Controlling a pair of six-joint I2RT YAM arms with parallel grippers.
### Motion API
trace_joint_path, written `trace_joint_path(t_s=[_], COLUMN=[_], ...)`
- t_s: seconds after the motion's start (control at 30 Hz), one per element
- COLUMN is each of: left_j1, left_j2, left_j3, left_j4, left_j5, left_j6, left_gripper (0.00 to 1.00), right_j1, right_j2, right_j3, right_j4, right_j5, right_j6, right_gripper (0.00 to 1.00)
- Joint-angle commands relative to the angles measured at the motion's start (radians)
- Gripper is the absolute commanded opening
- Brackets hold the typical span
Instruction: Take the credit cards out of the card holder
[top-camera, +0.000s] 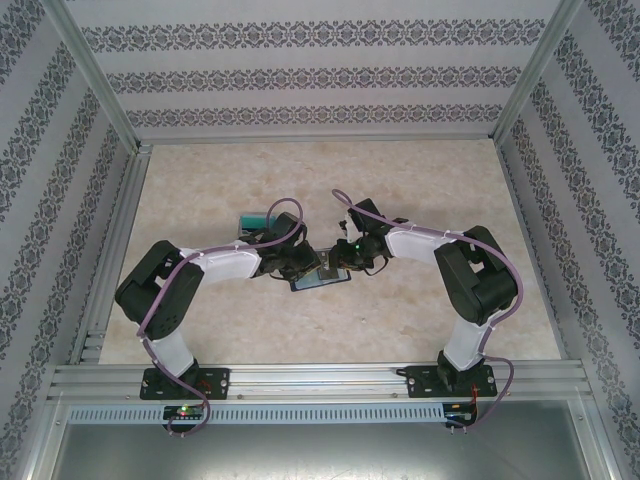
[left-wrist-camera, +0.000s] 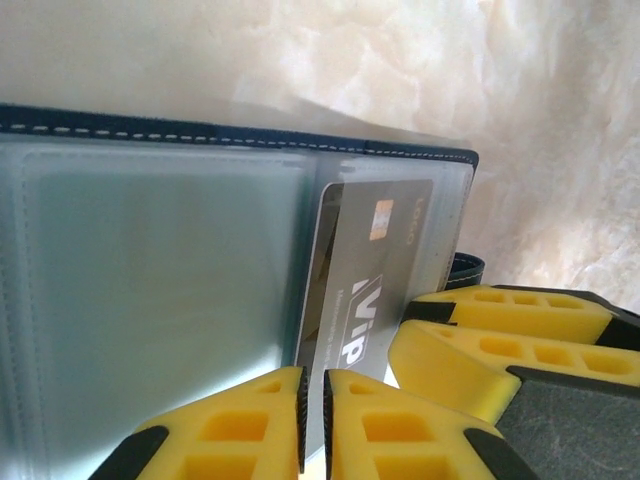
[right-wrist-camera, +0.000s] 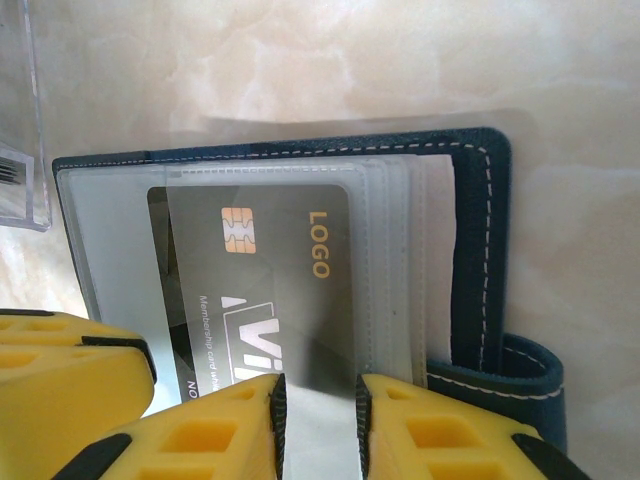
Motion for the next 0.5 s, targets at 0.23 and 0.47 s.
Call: trace_joint_path(t_s=[0.23, 0.47], left_j1=[0.008, 0.009], left_j2=[0.028, 0.042], left_j3=[-0.011, -0.012], left_j4=[0.002, 0.007], left_j5=[0.01, 0.017], left_j6=[0.005, 0.019], left_gripper=[0.17, 0.17], right_j1=[0.014, 0.014], right_j2=[0.02, 0.02], right_j3=[0.003, 0.005], right_j4=[-0.007, -0.007], right_j5=[0.005, 0.004], right_j6=[0.006, 0.006], right_gripper=[0.28, 0.28])
